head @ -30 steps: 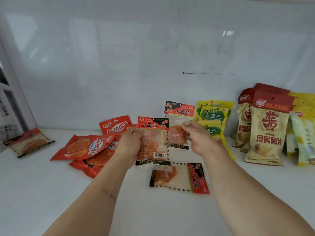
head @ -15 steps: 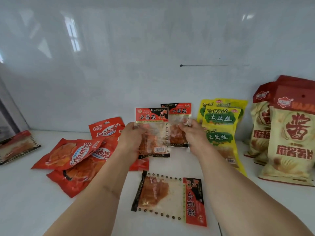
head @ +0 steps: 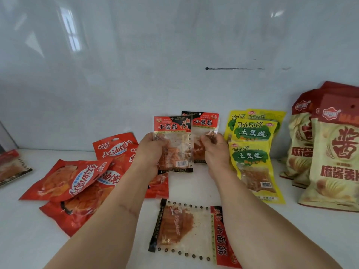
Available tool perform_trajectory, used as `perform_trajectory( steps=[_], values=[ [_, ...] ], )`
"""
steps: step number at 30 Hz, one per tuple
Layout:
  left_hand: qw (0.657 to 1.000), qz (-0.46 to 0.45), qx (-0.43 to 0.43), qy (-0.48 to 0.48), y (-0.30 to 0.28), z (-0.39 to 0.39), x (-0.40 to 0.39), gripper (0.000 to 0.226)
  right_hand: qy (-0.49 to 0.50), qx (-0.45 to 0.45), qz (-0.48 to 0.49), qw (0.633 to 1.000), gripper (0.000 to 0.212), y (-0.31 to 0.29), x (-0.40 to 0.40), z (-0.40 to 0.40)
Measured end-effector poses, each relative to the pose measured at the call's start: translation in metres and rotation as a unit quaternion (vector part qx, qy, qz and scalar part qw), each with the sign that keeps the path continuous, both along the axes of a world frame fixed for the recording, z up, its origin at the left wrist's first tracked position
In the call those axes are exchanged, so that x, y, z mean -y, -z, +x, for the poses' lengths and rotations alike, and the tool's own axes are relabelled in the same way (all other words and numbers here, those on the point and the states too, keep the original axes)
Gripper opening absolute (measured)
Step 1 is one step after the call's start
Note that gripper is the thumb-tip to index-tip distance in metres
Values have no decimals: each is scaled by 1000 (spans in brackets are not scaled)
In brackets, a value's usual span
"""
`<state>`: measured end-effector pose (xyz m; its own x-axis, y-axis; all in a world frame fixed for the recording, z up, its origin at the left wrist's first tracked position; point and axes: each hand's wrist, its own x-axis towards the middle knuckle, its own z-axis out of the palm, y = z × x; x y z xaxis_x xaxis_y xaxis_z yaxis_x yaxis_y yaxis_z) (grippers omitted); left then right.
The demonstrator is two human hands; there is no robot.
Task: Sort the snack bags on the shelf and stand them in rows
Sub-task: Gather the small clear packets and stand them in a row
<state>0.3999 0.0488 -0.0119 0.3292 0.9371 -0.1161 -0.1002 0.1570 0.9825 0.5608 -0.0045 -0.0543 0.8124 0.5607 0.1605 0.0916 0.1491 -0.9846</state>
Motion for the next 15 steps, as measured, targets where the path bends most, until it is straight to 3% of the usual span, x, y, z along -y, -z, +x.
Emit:
perform_trajectory(
  steps=[9,15],
  values=[
    [999,35,1,6,6,28,2,16,-8,-20,-75,997,60,-30,24,-15],
    [997,78,-6,-19,10,53,8,18,-31,-11,-137,990,73,-38,38,-20]
  ],
)
